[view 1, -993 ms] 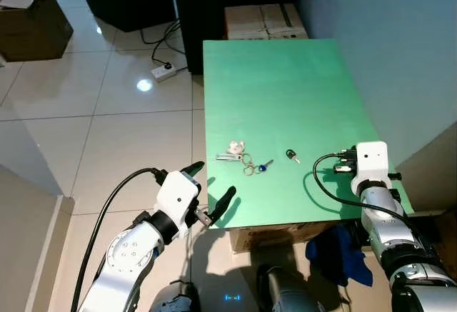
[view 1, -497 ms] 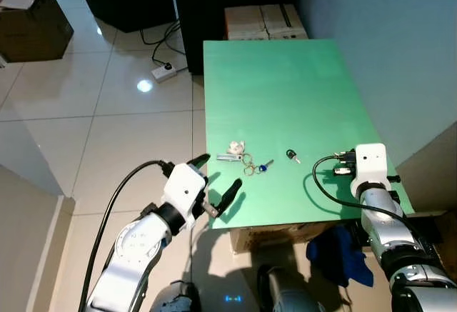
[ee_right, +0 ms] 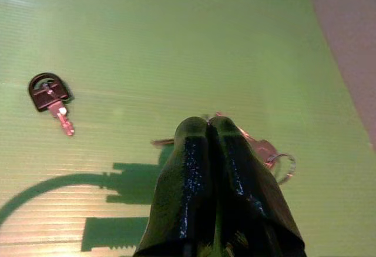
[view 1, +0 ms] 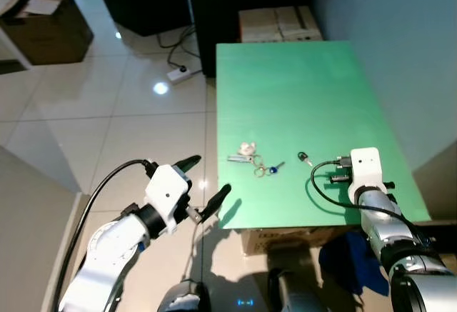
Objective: Hang keys on a hook
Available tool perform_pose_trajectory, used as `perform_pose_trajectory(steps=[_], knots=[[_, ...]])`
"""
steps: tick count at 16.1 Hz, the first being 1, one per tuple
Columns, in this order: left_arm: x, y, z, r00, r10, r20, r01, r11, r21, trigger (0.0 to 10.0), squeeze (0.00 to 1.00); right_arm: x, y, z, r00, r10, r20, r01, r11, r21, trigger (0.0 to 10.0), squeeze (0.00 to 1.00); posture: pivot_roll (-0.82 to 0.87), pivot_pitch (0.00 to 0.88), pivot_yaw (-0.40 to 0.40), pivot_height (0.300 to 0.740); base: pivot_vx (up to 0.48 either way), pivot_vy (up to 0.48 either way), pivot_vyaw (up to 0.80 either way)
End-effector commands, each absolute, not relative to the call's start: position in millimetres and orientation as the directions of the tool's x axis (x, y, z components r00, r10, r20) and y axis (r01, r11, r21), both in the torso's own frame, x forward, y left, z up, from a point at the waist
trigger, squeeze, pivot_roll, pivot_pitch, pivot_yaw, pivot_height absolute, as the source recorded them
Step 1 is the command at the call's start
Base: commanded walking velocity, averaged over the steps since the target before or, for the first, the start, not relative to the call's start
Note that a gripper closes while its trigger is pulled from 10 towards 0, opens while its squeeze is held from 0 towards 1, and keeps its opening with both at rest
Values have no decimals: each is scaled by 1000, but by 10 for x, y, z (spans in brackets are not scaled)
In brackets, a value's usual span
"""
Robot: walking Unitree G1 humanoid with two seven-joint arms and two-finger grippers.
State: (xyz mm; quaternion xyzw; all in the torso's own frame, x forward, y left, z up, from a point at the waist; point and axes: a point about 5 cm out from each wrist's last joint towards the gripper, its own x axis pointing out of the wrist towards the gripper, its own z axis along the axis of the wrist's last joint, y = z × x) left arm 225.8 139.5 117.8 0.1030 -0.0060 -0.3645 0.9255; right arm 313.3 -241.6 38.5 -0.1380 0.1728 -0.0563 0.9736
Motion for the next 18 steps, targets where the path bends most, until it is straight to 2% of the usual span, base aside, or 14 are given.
perform_pose_trajectory(steps=[1,5,8,11,12,15,16,18], knots=[[2240,1459,1205,738,-670,-72,669,716,197,10000,0,3092,-2443,340,927,-165,-337,57,950,-308,0,0,52,198,99,740,0,0,0],[2289,1524,1269,766,-641,-46,636,746,198,10000,0,3167,-2430,462,951,-173,-256,96,954,-285,0,0,47,180,91,740,0,0,0],[2296,1469,1198,800,-599,-23,595,789,154,10000,0,3300,-2299,735,992,-100,-80,74,959,-275,0,0,12,152,68,740,0,0,0],[2342,1487,1241,853,-520,47,506,846,167,10000,0,3370,-2161,932,999,-32,31,40,957,-287,0,0,1,124,48,740,0,0,0],[2408,1545,1329,893,-438,106,416,891,180,10000,0,3401,-2107,1046,996,-17,86,41,959,-281,0,0,-5,107,49,740,0,0,0],[2485,1739,1508,933,-300,198,273,949,155,10000,0,3355,-1882,1519,950,30,311,50,968,-247,0,0,-24,88,46,740,0,0,0],[2491,1736,1516,929,-305,209,278,949,151,10000,0,3325,-1847,1564,941,33,336,50,971,-236,0,0,-27,85,44,740,0,0,0],[2521,1703,1535,920,-317,231,288,945,153,10000,0,3137,-1714,1803,874,87,478,57,958,-281,0,0,-42,68,43,740,0,0,0]])
